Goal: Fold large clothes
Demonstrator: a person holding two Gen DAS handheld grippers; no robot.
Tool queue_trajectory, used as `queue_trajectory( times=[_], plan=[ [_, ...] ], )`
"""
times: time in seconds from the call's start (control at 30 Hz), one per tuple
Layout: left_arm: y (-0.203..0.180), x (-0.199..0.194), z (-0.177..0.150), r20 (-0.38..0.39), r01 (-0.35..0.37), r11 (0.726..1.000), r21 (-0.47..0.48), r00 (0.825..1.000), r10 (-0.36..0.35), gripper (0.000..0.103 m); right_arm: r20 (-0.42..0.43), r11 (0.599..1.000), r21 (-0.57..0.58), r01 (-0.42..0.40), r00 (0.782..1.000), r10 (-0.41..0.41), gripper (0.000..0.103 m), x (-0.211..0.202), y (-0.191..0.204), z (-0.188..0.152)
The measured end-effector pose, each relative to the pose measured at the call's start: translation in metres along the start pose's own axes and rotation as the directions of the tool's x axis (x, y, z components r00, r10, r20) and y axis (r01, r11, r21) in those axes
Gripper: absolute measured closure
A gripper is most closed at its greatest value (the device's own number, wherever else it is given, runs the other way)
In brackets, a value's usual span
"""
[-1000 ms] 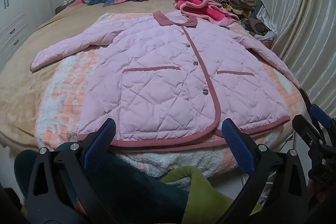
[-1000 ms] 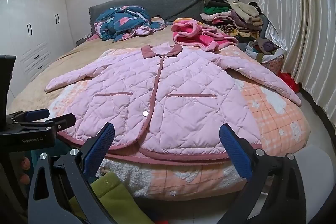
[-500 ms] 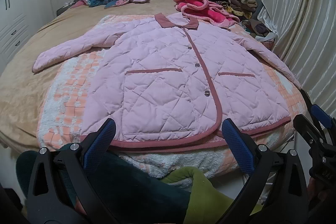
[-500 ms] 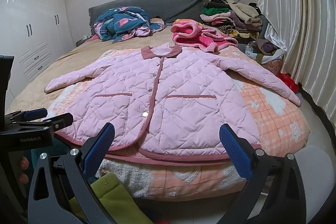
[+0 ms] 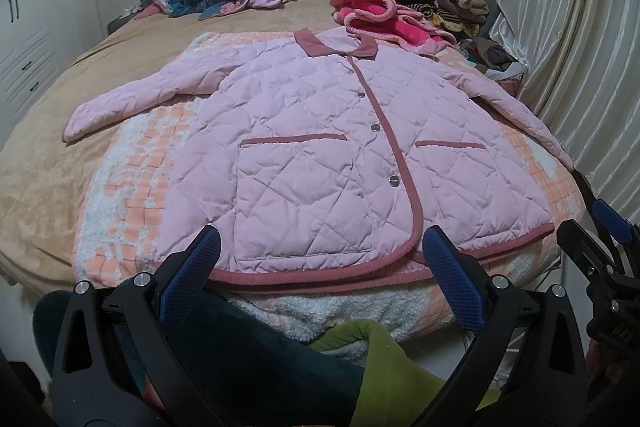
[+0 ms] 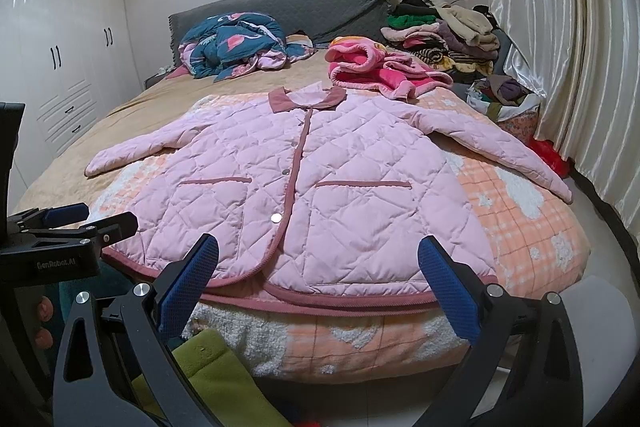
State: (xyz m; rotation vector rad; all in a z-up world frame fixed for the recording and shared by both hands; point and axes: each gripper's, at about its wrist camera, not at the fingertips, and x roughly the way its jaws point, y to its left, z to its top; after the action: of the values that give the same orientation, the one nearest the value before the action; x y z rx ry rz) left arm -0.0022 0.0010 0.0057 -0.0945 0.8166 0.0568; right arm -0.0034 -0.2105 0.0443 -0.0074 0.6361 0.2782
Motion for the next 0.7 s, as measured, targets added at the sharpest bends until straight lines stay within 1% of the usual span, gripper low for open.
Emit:
queue_trajectory(
  times=[0.7],
  plan=[
    [0.0008, 0.0000, 0.0047, 0.001, -0.002, 1.000, 0.005, 1.000, 0.002, 0.008, -0.002, 1.000, 0.002, -0.001, 1.000, 0.001, 0.004, 0.0003, 0.0002, 0.0001]
  ],
)
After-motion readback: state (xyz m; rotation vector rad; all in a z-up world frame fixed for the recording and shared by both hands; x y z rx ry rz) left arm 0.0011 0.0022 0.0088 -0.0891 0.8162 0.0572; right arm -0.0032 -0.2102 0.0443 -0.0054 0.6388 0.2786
